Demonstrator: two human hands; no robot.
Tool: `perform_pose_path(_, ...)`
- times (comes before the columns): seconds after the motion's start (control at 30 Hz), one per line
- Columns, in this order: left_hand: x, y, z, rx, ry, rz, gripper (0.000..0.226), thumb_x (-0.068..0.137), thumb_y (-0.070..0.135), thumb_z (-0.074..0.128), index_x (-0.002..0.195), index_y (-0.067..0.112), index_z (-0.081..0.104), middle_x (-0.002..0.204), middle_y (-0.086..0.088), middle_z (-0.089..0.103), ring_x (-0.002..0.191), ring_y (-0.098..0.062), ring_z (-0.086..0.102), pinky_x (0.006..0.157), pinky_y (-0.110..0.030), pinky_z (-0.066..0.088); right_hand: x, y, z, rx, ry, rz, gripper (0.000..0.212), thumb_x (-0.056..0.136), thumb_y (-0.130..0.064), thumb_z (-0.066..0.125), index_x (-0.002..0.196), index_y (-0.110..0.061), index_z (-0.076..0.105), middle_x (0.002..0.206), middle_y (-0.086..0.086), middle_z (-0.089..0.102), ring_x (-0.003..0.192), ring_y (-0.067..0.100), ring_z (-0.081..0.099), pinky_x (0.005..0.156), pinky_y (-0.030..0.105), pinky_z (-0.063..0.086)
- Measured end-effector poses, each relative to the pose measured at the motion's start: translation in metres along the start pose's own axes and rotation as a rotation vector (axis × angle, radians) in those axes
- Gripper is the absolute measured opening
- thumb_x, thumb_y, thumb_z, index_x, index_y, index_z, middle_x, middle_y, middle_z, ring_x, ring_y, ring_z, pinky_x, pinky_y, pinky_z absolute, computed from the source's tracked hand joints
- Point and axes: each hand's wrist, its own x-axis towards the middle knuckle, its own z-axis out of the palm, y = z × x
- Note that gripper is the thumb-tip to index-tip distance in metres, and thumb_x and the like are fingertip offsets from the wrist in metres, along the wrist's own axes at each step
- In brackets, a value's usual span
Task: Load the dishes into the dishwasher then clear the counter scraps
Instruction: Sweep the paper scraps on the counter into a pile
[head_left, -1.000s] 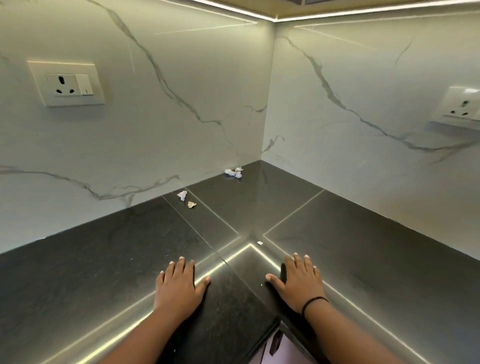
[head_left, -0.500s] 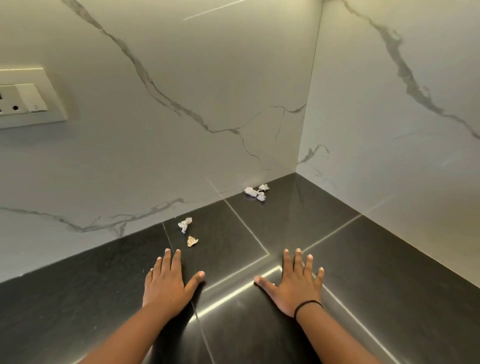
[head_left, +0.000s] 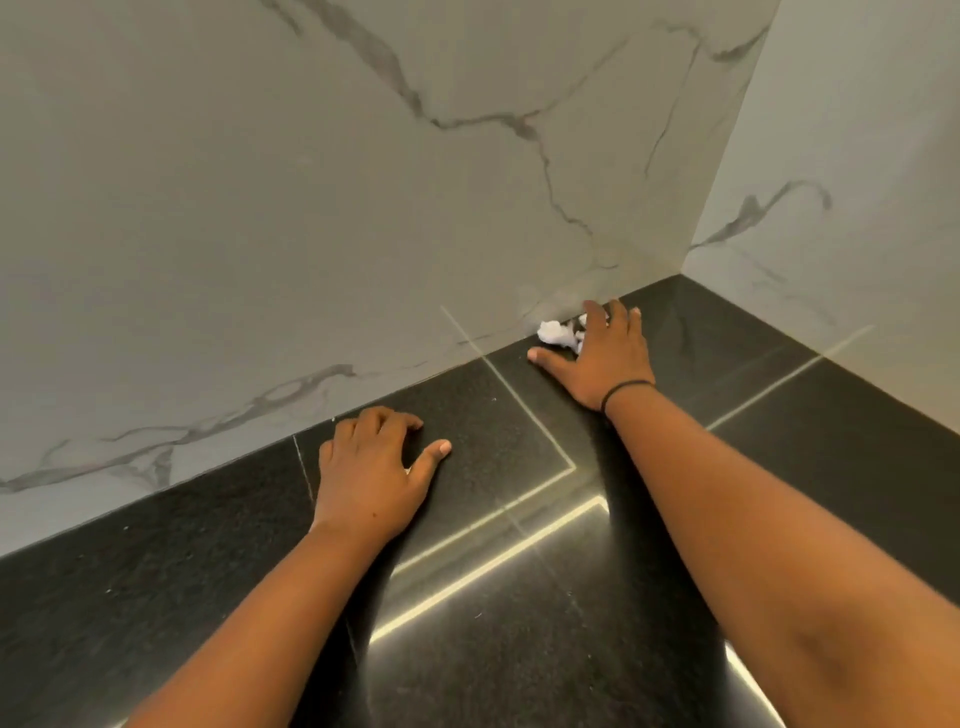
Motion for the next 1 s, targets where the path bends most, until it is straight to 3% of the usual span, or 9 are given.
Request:
perform_pose_path(0.1, -0.001, 0.002, 0.003, -0.075, 0.084, 0.029, 0.031, 0.091, 0.057, 0.046, 0.091, 0.028, 0.057, 0.089, 0.009, 0.056, 0.087, -0.017, 0.053, 0.072, -0.033, 0.046, 0.025, -0.002, 0.008, 0.008, 0.004, -0.112, 0.064, 0.081, -0.068, 0.053, 0.12, -0.018, 0.051, 0.117, 0.012, 0.053, 0.109, 0.032, 0.049, 0.092, 0.04, 0.043)
perform_pose_path(0.17, -0.004, 0.004, 0.002, -0.092, 0.078, 0.011, 0.032, 0.092, 0.057, 0.044, 0.082, 0.027, 0.051, 0.072, 0.01, 0.054, 0.072, -0.012, 0.053, 0.058, -0.031, 0.045, 0.027, -0.003, 0.008, -0.001, 0.013, -0.158, 0.047, 0.089, -0.056, 0.05, 0.116, -0.017, 0.054, 0.109, 0.012, 0.053, 0.097, 0.031, 0.052, 0.084, 0.038, 0.044)
perform_pose_path(0.27, -0.007, 0.006, 0.0, -0.056, 0.067, 0.016, 0.037, 0.092, 0.06, 0.04, 0.078, 0.027, 0.048, 0.062, 0.008, 0.053, 0.061, -0.009, 0.051, 0.051, -0.029, 0.044, 0.019, -0.008, 0.004, -0.095, 0.052, -0.222, 0.03, 0.094, -0.038, 0.046, 0.107, -0.014, 0.058, 0.101, 0.012, 0.054, 0.093, 0.033, 0.051, 0.074, 0.035, 0.038)
perform_pose_path(0.4, -0.013, 0.009, -0.004, -0.003, 0.028, 0.016, 0.041, 0.094, 0.06, 0.035, 0.077, 0.025, 0.048, 0.062, 0.006, 0.054, 0.06, -0.01, 0.051, 0.051, -0.03, 0.044, -0.014, -0.014, 0.001, -0.143, 0.023, -0.259, 0.025, 0.093, -0.032, 0.046, 0.094, -0.009, 0.056, 0.092, 0.013, 0.053, 0.088, 0.032, 0.05, 0.07, 0.036, 0.037)
perform_pose_path(0.6, -0.033, 0.017, -0.012, 0.075, -0.081, 0.048, 0.039, 0.097, 0.055, 0.029, 0.085, 0.023, 0.047, 0.069, 0.006, 0.056, 0.064, -0.014, 0.055, 0.056, -0.031, 0.046, -0.113, -0.009, -0.025, -0.197, -0.075, -0.253, 0.034, 0.097, -0.042, 0.042, 0.091, -0.012, 0.056, 0.085, 0.011, 0.06, 0.08, 0.031, 0.058, 0.061, 0.032, 0.037)
perform_pose_path(0.7, -0.066, 0.028, -0.019, 0.118, -0.157, 0.1, 0.037, 0.099, 0.05, 0.026, 0.093, 0.021, 0.047, 0.073, 0.003, 0.056, 0.071, -0.02, 0.059, 0.06, -0.032, 0.046, -0.179, -0.007, -0.039, -0.23, 0.014, -0.22, 0.034, 0.084, -0.037, 0.046, 0.063, -0.013, 0.057, 0.053, 0.01, 0.057, 0.044, 0.03, 0.057, 0.037, 0.026, 0.035)
perform_pose_path(0.77, -0.093, 0.037, -0.019, 0.126, -0.203, 0.142, 0.035, 0.1, 0.047, 0.025, 0.098, 0.02, 0.047, 0.08, 0.0, 0.059, 0.08, -0.025, 0.062, 0.064, -0.032, 0.045, -0.211, -0.002, -0.044, -0.206, 0.013, -0.144, 0.036, 0.075, -0.04, 0.041, 0.051, -0.015, 0.052, 0.04, 0.005, 0.05, 0.032, 0.028, 0.049, 0.028, 0.022, 0.029)
perform_pose_path(0.9, -0.161, 0.06, -0.031, 0.13, -0.299, 0.21, 0.035, 0.1, 0.045, 0.025, 0.107, 0.02, 0.048, 0.106, -0.007, 0.066, 0.098, -0.032, 0.062, 0.076, -0.036, 0.047, -0.289, 0.012, -0.058, -0.207, 0.01, -0.124, 0.034, 0.075, -0.04, 0.041, 0.053, -0.017, 0.051, 0.042, 0.003, 0.051, 0.033, 0.027, 0.051, 0.029, 0.023, 0.032)
perform_pose_path(1.0, -0.206, 0.072, -0.035, 0.137, -0.321, 0.255, 0.035, 0.1, 0.046, 0.025, 0.109, 0.021, 0.048, 0.112, -0.008, 0.065, 0.103, -0.033, 0.061, 0.08, -0.037, 0.047, -0.338, 0.025, -0.071, -0.222, 0.005, -0.146, 0.033, 0.076, -0.04, 0.043, 0.053, -0.018, 0.05, 0.042, 0.0, 0.05, 0.033, 0.024, 0.05, 0.03, 0.021, 0.03)
